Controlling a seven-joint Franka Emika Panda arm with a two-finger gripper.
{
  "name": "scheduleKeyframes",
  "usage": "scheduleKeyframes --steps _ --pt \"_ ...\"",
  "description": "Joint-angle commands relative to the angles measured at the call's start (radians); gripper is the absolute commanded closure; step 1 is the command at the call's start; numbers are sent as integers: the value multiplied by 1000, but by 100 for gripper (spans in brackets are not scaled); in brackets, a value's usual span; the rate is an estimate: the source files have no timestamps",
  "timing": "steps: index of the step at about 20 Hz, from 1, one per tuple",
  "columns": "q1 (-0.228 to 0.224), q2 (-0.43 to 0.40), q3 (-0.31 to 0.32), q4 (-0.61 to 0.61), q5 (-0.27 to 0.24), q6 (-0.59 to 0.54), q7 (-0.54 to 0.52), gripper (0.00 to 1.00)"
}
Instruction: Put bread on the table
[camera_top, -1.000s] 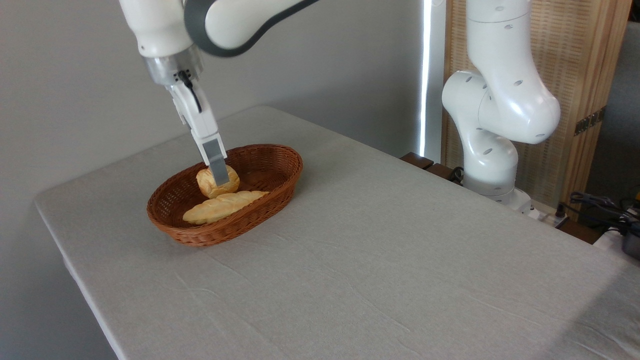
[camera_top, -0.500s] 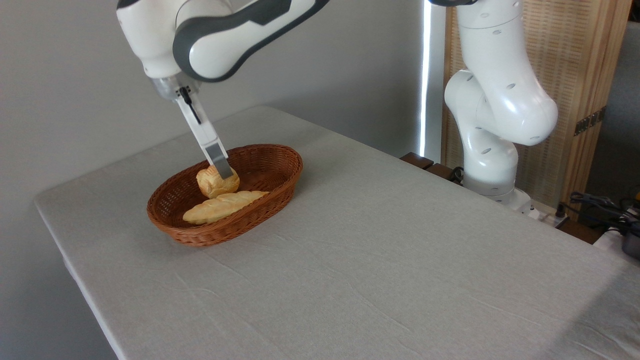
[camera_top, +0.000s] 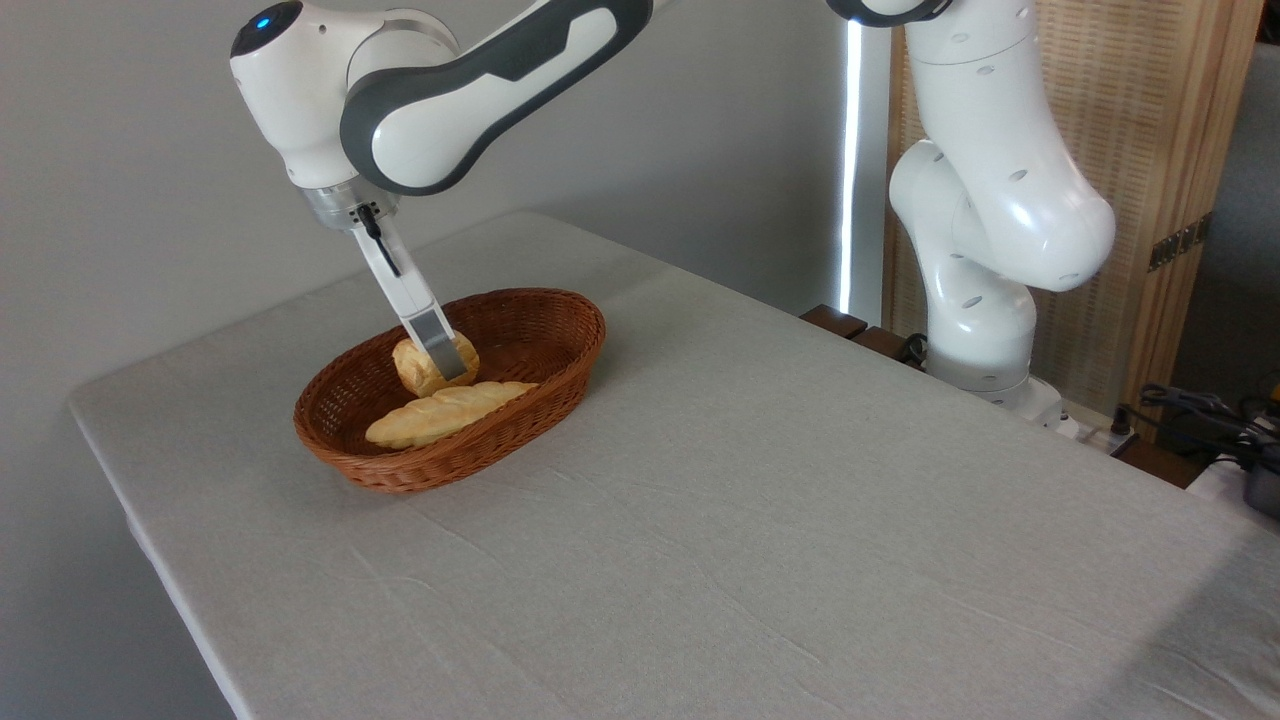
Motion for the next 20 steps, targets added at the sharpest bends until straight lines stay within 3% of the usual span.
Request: scheduleKeyframes --steps 1,6,10,14,20 --pt "-4 3 10 1 16 13 3 79" --pt "-2 -8 33 6 18 16 3 79" --pt "2 -83 71 14 4 -7 -6 78" --pt "2 -176 186 14 4 -78 3 73" --pt "1 -181 381 1 60 -87 9 69"
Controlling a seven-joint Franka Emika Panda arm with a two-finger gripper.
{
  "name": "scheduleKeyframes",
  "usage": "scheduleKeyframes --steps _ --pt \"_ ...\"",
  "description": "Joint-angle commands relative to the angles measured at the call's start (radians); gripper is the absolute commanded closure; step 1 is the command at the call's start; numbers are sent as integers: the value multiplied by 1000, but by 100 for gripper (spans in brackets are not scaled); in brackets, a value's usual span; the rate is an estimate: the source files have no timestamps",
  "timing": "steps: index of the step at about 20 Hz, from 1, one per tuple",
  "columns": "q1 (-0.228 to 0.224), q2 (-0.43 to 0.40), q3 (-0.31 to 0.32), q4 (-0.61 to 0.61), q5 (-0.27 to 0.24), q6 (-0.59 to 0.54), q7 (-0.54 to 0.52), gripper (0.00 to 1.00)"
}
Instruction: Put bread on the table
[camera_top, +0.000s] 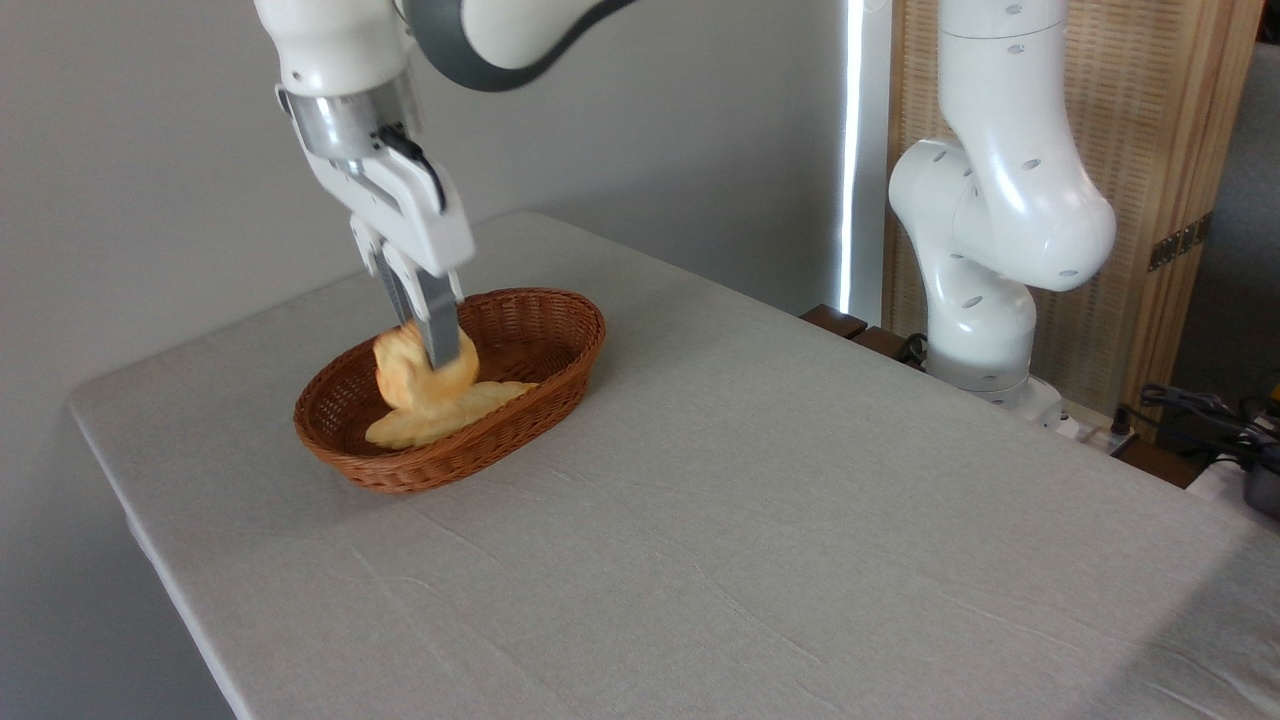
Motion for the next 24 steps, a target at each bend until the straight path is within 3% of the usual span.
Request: scheduleKeyframes --steps 1,2,4,6,24 --pt "-8 8 109 -18 36 -13 20 65" --pt "-8 17 132 -30 36 -13 26 56" --pt "-8 47 137 -55 43 -8 26 14" --pt "-8 74 137 -59 66 -10 23 2" --pt "-10 80 135 -50 66 -5 25 0"
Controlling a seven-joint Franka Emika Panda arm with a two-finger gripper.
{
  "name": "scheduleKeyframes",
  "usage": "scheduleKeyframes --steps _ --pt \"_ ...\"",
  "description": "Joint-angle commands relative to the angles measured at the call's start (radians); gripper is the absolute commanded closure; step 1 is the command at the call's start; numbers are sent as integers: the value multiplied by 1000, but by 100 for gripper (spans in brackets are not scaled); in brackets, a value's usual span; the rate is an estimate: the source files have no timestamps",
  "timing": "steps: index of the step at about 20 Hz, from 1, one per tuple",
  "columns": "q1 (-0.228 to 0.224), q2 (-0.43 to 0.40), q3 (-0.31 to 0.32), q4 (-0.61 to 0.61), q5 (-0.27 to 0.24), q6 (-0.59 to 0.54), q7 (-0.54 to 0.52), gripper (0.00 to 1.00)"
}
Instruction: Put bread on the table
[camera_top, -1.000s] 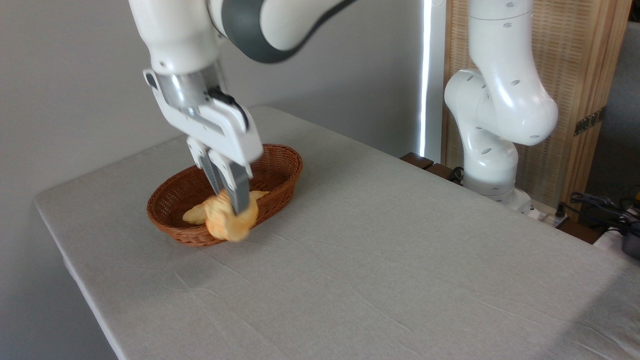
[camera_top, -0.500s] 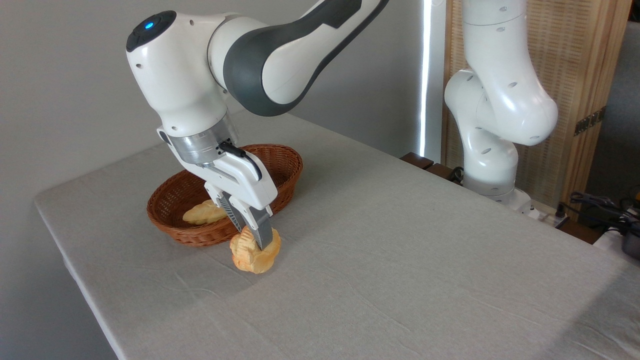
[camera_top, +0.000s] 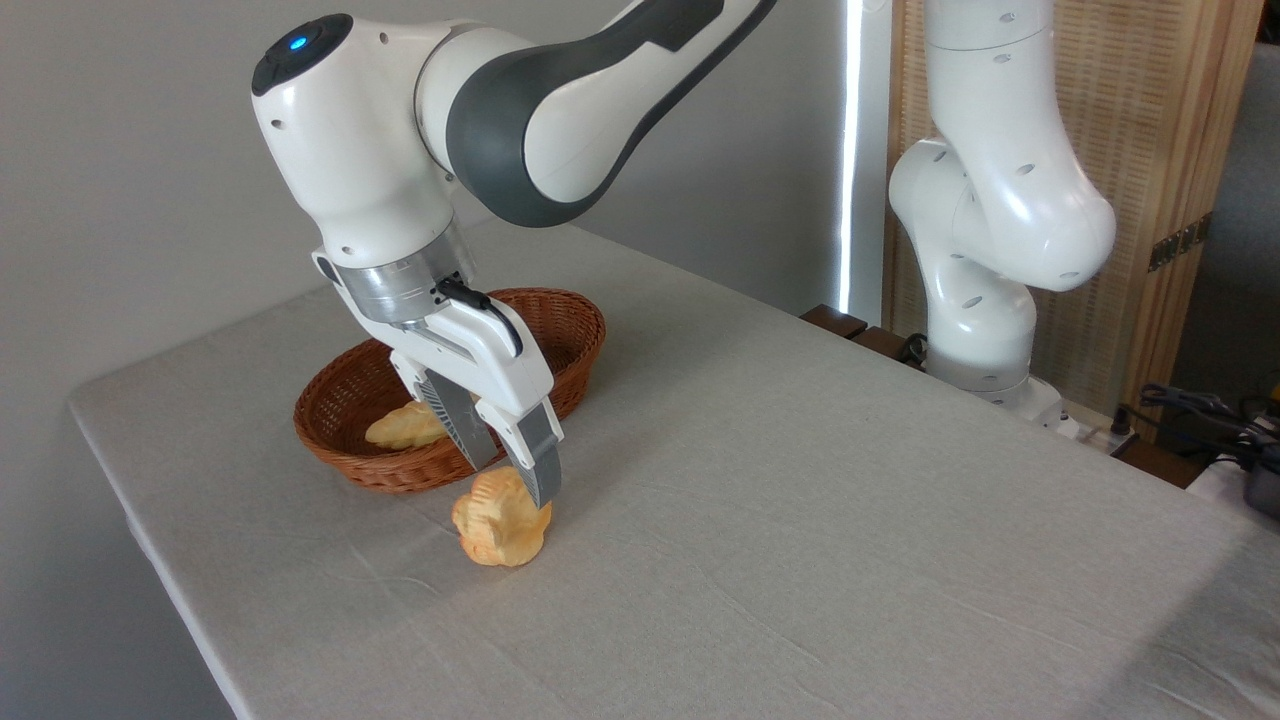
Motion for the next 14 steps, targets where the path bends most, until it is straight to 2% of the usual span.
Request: scheduleKeyframes --steps 1,4,10,14 --pt "-8 -8 4 13 16 -2 -2 0" --pt "-7 -24 5 46 1 -2 0 0" --pt "-7 -82 5 85 1 6 3 0" --pt "-7 -85 5 145 -10 9 2 0"
